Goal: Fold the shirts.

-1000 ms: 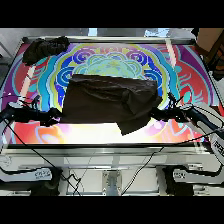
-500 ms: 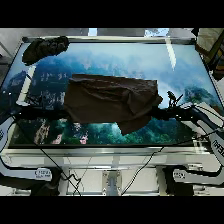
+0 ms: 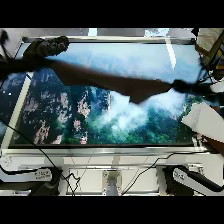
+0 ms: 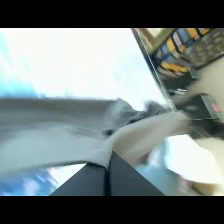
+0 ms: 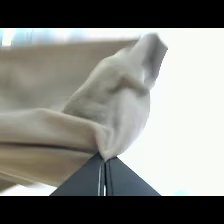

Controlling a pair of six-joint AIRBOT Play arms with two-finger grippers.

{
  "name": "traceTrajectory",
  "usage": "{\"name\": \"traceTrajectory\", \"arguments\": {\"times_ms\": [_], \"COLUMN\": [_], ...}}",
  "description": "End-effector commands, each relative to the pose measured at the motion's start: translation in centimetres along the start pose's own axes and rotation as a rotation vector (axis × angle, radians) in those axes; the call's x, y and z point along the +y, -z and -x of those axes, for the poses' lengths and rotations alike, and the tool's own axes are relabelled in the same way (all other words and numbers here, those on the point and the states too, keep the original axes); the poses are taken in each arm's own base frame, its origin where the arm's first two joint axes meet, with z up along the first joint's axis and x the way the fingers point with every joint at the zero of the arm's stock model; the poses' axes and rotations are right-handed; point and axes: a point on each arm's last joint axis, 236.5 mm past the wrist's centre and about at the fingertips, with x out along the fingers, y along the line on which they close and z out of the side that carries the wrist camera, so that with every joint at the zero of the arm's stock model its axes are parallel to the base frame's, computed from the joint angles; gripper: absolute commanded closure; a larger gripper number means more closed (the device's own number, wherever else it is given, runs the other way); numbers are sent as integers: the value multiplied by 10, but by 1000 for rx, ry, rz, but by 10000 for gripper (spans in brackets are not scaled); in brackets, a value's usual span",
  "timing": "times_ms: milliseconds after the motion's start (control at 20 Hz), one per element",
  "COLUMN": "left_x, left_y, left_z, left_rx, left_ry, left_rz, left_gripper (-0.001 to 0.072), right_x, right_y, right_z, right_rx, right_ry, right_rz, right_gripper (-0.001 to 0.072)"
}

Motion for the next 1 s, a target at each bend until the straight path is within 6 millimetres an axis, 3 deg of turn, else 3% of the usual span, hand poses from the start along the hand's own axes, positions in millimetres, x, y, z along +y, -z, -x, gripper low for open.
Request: {"name": "traceTrajectory", "arguments": {"times_ms": [0,100,250,450,550,700,850,950], "left_x": [-17,-43,-89,-170,-213,-254,-289,-302], "left_y": [-55,-51,-51,-62,-55,-29,2,12], "left_z": [37,41,51,88,108,134,157,167], "left_rx": [-80,-46,-41,-129,-170,-186,-202,-222], "left_ry": [-182,-127,-61,-87,-114,-204,-298,-322], "left_rz": [-101,-116,-170,-364,-434,-463,-496,-498], "left_gripper": [698,698,699,699,699,701,702,703], "right_x": [-26,-22,10,68,94,109,122,131], "right_y": [-50,-61,-79,-118,-108,-71,-41,-29], "right_z": [63,86,127,219,258,308,362,383], "right_rx": [-135,-165,-232,-436,-433,-378,-441,-490], "right_ry": [94,88,76,99,125,233,345,374], "right_rz": [-7,-4,110,272,366,457,477,481], "right_gripper": [693,693,694,694,695,695,696,697]}}
